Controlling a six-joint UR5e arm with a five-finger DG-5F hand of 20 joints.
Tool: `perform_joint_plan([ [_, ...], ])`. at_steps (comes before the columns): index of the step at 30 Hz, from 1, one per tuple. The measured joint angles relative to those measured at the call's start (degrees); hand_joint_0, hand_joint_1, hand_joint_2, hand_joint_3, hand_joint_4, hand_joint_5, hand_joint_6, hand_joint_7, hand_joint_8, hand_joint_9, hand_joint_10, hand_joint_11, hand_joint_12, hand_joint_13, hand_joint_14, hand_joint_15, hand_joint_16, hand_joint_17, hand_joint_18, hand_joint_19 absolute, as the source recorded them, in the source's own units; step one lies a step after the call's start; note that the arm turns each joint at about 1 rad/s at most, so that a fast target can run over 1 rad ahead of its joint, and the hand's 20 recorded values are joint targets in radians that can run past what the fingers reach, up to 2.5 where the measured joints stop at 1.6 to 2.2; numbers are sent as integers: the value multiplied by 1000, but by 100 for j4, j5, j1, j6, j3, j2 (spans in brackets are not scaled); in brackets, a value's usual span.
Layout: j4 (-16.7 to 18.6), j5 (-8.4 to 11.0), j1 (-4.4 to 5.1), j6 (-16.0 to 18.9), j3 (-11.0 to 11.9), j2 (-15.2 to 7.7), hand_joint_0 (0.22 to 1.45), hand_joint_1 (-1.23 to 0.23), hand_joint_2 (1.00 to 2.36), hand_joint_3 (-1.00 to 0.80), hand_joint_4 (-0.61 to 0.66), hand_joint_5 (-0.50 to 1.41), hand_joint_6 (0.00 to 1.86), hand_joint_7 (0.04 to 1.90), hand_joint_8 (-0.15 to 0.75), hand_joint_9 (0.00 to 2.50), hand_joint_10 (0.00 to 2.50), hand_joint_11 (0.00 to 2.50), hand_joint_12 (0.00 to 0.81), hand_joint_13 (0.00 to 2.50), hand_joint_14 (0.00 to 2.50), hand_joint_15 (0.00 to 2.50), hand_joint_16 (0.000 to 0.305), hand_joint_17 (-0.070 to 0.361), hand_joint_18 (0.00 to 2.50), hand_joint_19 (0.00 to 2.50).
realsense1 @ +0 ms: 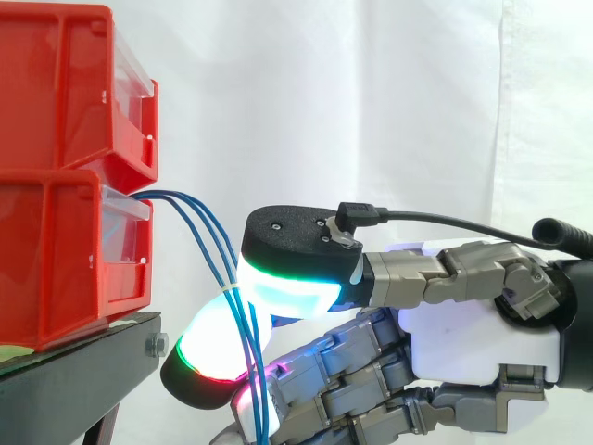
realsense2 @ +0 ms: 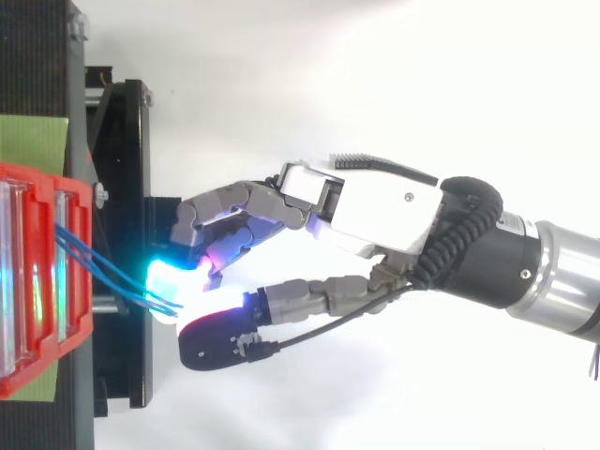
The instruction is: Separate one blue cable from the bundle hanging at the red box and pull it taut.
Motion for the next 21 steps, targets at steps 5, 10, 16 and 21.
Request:
perform_joint_plan([
  [5,8,-3,17,-6,0,-3,628,-670,1032,-60,84,-222,881,929,295,855,23,782,356,684,18,476,49,110,601,613],
  [10,14,-8,21,-7,0,-2,627,-669,1031,4,65,-217,904,940,312,927,24,880,361,726,19,501,49,110,619,629],
  [16,15,-18,26,-5,0,-2,630,-682,1030,-27,92,-217,906,946,319,1008,29,1051,358,826,23,607,48,109,654,655],
  [21,17,-19,26,99,0,-1,597,-684,1019,-291,130,-221,881,973,322,1038,25,1074,360,851,24,628,49,109,663,652],
])
